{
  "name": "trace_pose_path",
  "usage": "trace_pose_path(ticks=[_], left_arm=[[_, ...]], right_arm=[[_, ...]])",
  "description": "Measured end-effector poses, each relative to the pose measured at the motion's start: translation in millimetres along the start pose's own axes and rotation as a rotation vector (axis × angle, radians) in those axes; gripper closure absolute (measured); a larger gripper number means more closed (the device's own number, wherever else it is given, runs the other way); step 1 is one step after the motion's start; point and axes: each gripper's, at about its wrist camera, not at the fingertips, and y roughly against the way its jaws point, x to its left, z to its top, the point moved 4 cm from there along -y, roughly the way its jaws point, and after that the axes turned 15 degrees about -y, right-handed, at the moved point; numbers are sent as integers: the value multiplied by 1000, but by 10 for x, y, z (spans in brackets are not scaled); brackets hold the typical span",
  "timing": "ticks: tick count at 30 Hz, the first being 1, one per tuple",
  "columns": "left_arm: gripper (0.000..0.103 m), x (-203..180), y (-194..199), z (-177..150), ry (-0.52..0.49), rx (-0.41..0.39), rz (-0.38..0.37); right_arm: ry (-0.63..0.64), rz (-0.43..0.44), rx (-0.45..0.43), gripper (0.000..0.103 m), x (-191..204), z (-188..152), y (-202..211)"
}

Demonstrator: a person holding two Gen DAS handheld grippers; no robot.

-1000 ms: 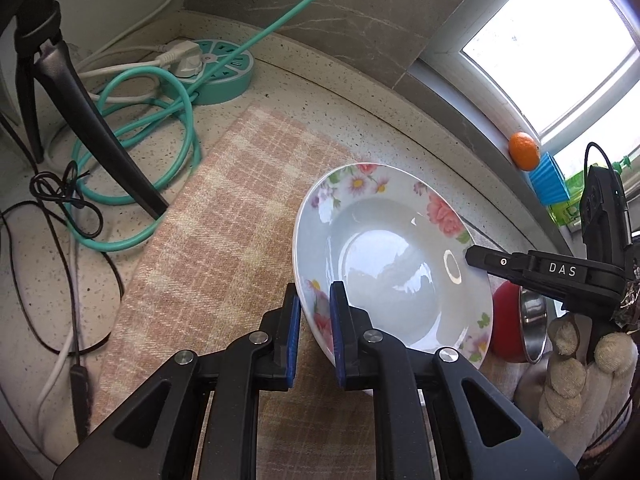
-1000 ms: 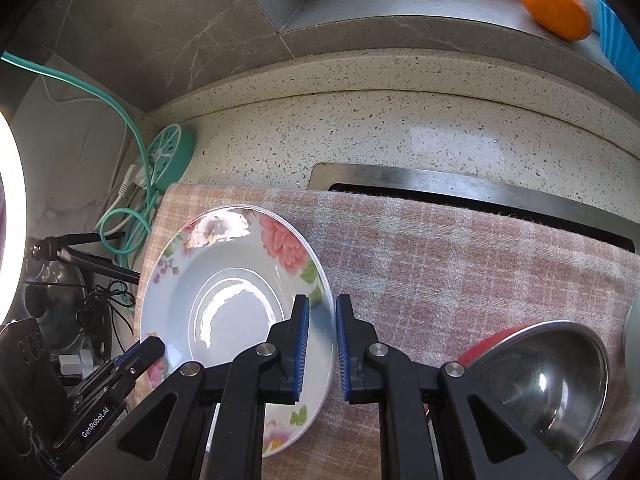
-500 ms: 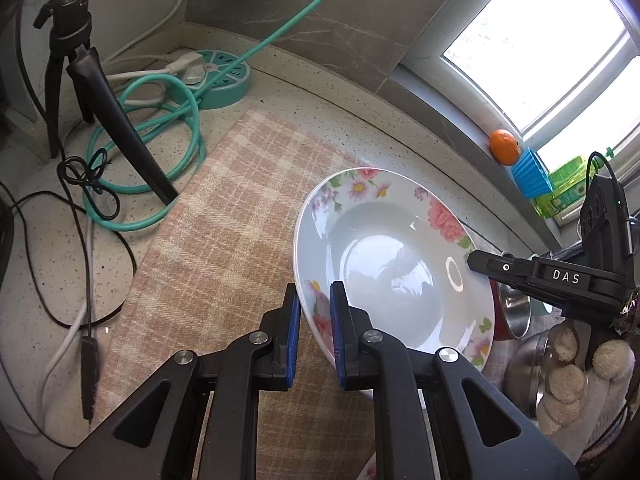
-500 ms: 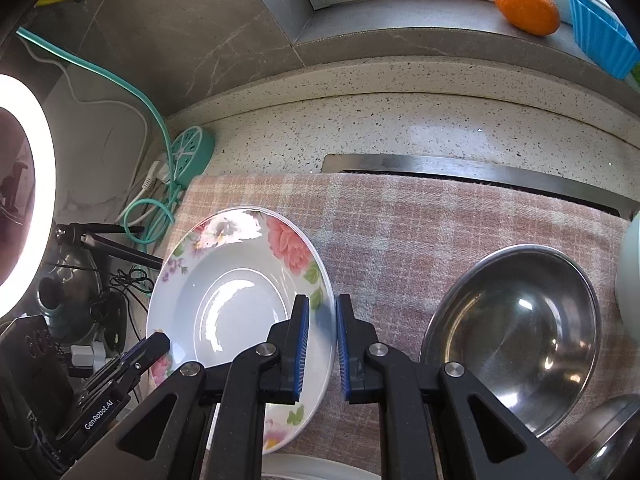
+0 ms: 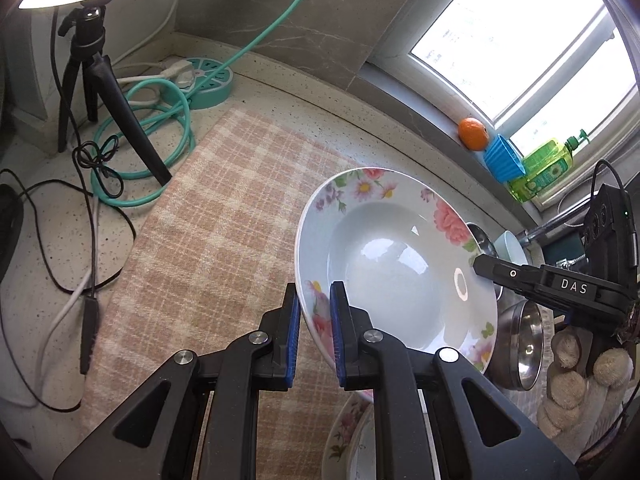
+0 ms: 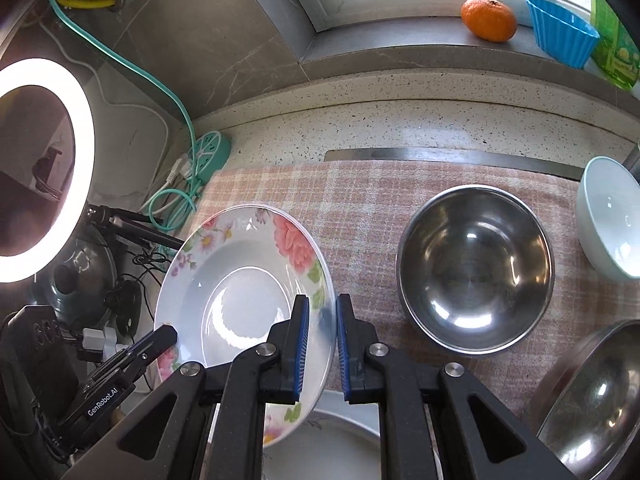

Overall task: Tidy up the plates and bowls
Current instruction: 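Carry the pink-rose plate over the plate stack and lower it on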

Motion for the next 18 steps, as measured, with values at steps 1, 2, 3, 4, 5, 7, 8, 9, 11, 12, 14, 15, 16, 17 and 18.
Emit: trace_pose_path(ticks=[1, 2, 3, 4, 5, 7, 8, 9, 11, 12, 14, 15, 16, 17, 18], left_arm=[[90, -27, 21, -18, -5, 1, -2], [90, -58, 43, -36, -11, 1, -3], [90, -91, 64, -53, -20, 1, -2], [90, -123, 82, -71, -27, 2, -2], [90, -154, 98, -89, -33, 3, -4], [90, -214, 127, -122, -45, 5, -8], [90, -241, 140, -139, -52, 6, -10], [90, -271, 152, -161, -58, 8, -12], [90, -323, 175, -208, -70, 13, -16], [90, -349, 187, -236, -75, 15, -20], [90, -396, 203, -299, -83, 24, -25], [90, -410, 211, -331, -86, 29, -29], [90, -423, 216, -364, -86, 34, -32], [90, -437, 220, -399, -85, 40, -35], [90, -446, 226, -432, -85, 45, -39]], right_arm=[[-1, 2, -4, 91, -22, -39, 39], [-4, 3, -9, 91, -49, -79, 76], [-9, 4, -12, 91, -72, -113, 106], [-13, 6, -15, 91, -100, -148, 136], [-18, 8, -18, 91, -130, -178, 167], [-29, 12, -23, 91, -194, -243, 227], [-32, 14, -26, 91, -222, -273, 255], [-36, 15, -28, 91, -247, -307, 281], [-43, 19, -30, 91, -295, -378, 332], [-45, 19, -32, 91, -321, -410, 356], [-47, 19, -34, 91, -371, -481, 401], [-49, 18, -33, 91, -398, -521, 417], [-53, 20, -30, 91, -426, -565, 426], [-60, 23, -25, 91, -457, -603, 435], [-65, 27, -22, 91, -490, -638, 452]])
